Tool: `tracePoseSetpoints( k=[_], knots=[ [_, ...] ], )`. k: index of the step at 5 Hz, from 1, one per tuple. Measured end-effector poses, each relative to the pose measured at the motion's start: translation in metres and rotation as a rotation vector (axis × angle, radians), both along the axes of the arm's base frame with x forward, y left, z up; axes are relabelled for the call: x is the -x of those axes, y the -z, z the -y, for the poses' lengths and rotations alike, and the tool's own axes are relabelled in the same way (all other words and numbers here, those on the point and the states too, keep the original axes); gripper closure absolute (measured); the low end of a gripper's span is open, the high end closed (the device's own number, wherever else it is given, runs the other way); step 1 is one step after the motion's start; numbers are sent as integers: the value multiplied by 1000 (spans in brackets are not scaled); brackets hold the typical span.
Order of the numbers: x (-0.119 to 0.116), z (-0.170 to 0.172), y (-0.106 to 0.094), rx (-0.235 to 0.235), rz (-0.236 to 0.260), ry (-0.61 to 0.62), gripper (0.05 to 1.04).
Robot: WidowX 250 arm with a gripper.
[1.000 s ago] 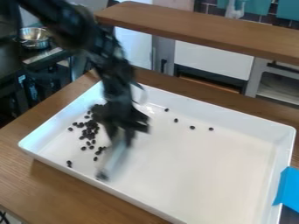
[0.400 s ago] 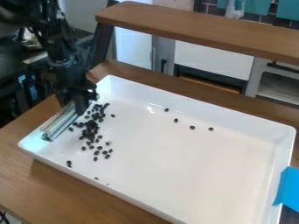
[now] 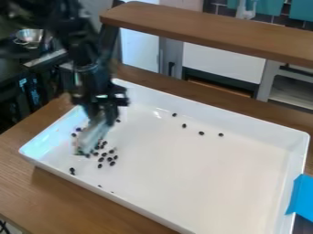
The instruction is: Sweep into pile
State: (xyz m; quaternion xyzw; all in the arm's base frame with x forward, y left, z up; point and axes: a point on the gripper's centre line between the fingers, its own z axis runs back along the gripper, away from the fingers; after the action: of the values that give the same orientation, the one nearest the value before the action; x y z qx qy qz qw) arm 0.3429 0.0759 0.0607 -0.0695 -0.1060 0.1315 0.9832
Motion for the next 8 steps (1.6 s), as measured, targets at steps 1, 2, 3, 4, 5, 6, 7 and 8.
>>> tracePoseSetpoints(
  k=[1,2,3,4,5,6,7,8],
  knots=[
    [9,54,11,-13,9,31,706],
    [17,69,28,-28,47,11,706],
    [18,74,36,-62,107,28,706],
    [16,68,40,-88,141,46,706],
    [18,51,41,-104,136,52,706],
    [20,18,37,-131,117,52,706],
    [24,-15,30,-134,107,89,706],
    [25,-45,27,-134,104,115,706]
  ],
)
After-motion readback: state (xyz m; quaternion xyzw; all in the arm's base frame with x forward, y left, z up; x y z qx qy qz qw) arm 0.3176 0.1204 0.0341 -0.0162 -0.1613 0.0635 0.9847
